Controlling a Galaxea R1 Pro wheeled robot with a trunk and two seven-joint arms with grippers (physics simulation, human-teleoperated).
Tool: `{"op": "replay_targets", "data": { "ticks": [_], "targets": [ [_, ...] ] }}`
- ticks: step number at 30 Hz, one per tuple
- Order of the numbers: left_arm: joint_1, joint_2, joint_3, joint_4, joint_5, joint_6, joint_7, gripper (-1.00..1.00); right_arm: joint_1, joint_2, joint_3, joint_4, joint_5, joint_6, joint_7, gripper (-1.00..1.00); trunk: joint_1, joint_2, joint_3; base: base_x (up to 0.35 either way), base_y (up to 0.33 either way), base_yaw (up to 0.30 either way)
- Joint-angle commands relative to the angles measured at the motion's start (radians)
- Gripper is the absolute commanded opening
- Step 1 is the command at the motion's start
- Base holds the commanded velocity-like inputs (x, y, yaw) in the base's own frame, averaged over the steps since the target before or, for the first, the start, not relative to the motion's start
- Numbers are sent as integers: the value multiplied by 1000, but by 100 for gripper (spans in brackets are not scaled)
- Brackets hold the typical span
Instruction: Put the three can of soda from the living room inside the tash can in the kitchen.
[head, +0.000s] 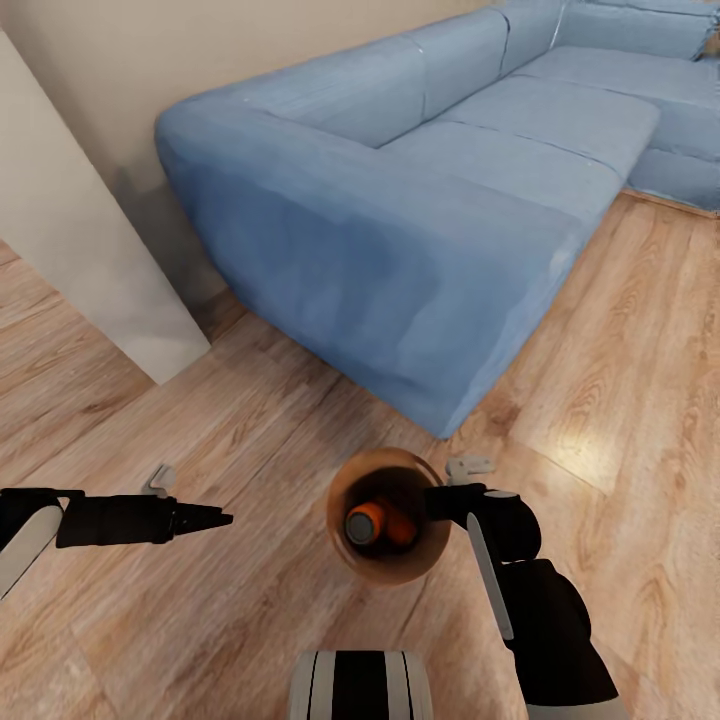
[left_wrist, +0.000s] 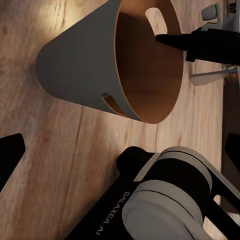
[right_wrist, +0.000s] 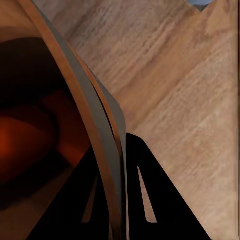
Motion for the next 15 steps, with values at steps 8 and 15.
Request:
{"op": "replay_targets", "data": {
  "ticks": [8, 15],
  "targets": [
    [0, 0, 0, 0, 0, 0, 0, 100, 0, 0, 0, 0, -24, 0, 3, -100, 0, 0, 13, 0, 0, -41],
    [0, -1, 0, 0, 0, -1, 1, 100, 0, 0, 0, 0, -24, 0, 2, -100, 0, 0, 18, 0, 0, -1]
  ]
}}
